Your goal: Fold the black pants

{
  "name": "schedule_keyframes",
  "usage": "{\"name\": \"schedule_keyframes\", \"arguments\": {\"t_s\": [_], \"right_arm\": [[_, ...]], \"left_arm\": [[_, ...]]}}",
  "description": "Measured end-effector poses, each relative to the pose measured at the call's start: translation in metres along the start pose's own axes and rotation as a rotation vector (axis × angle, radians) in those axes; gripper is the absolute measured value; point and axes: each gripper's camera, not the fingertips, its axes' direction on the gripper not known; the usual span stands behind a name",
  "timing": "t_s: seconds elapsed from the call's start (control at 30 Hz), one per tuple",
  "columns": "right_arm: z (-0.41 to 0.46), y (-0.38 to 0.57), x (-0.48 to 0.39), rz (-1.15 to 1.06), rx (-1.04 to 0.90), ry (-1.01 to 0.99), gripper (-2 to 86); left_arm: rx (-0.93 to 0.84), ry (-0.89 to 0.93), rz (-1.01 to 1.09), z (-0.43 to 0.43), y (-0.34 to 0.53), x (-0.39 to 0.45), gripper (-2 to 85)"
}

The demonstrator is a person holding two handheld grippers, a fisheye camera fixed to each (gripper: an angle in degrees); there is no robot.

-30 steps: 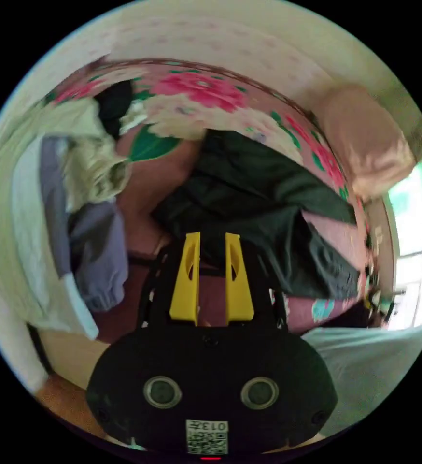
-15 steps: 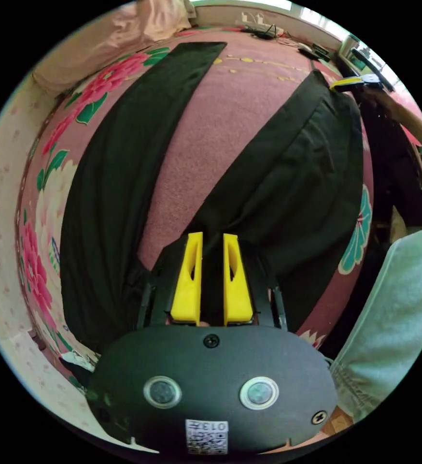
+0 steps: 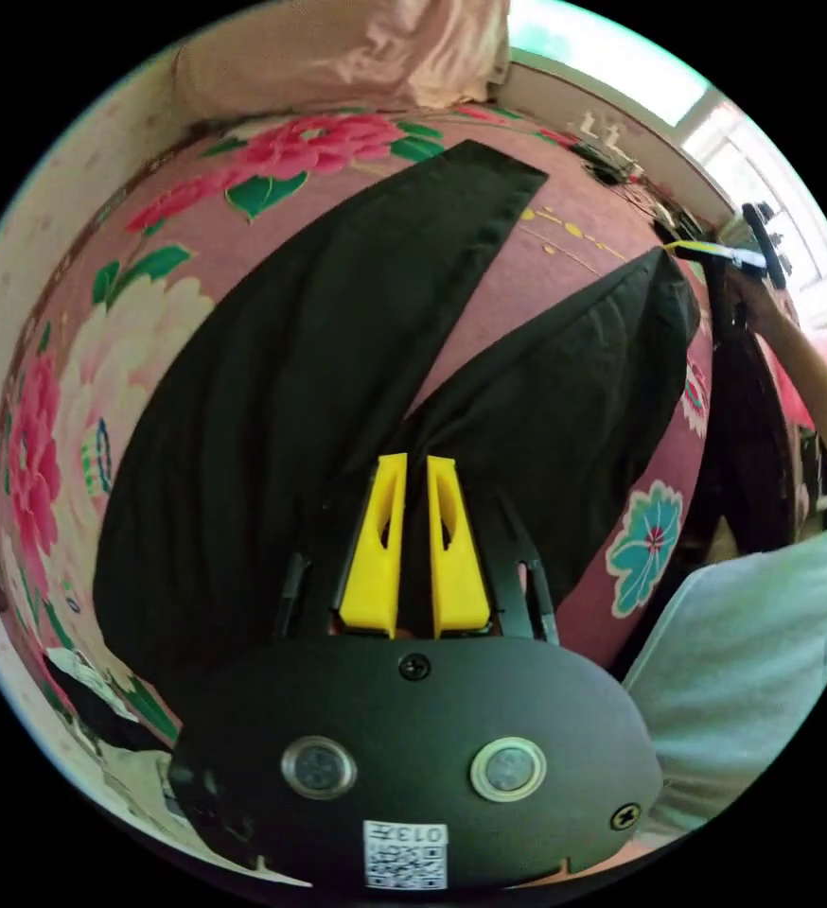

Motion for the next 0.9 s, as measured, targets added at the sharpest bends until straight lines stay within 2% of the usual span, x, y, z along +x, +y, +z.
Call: {"name": "schedule_keyframes", "arguments": {"t_s": [0.07,0.17,0.23,0.33,0.43,0.5,0.53,0.6,0.63,0.7,0.77,0.9], "right_arm": [[0.021,-0.012,0.011,0.058,-0.029,-0.014,5.6],[0.008,-0.006,0.041,0.127,-0.007,-0.062,7.0],[-0.009,0.017,0.054,0.141,0.014,-0.008,8.4],[-0.016,0.08,0.078,0.232,-0.01,-0.072,10.8],[0.003,0.147,0.086,0.36,-0.074,-0.228,11.8],[0.022,0.185,0.081,0.44,-0.083,-0.319,12.0],[0.026,0.191,0.08,0.459,-0.074,-0.343,12.0],[0.04,0.204,0.077,0.542,-0.025,-0.438,11.7],[0.044,0.204,0.076,0.556,-0.032,-0.453,11.4],[0.049,0.202,0.064,0.583,-0.052,-0.371,11.1],[0.046,0.199,0.056,0.584,-0.058,-0.341,11.6],[0.041,0.197,0.037,0.583,-0.05,-0.271,11.6]], "left_arm": [[-0.033,0.063,-0.091,0.014,-0.005,-0.018,7.4],[0.072,0.097,-0.175,-0.007,0.018,-0.035,9.0],[0.098,0.061,-0.211,-0.023,0.045,-0.04,10.2],[0.125,-0.023,-0.356,-0.043,0.118,-0.045,10.3],[0.144,-0.103,-0.623,-0.051,0.217,-0.05,10.7],[0.144,-0.153,-0.909,-0.051,0.304,-0.053,13.0],[0.154,-0.152,-0.985,-0.051,0.326,-0.053,13.8],[0.198,-0.127,-1.272,-0.046,0.403,-0.056,15.9],[0.21,-0.126,-1.329,-0.045,0.42,-0.056,16.3],[0.224,-0.092,-1.499,-0.031,0.469,-0.059,18.4],[0.229,-0.026,-1.559,-0.017,0.487,-0.065,19.6],[0.397,0.133,-1.614,0.004,0.492,-0.081,20.3]]}}
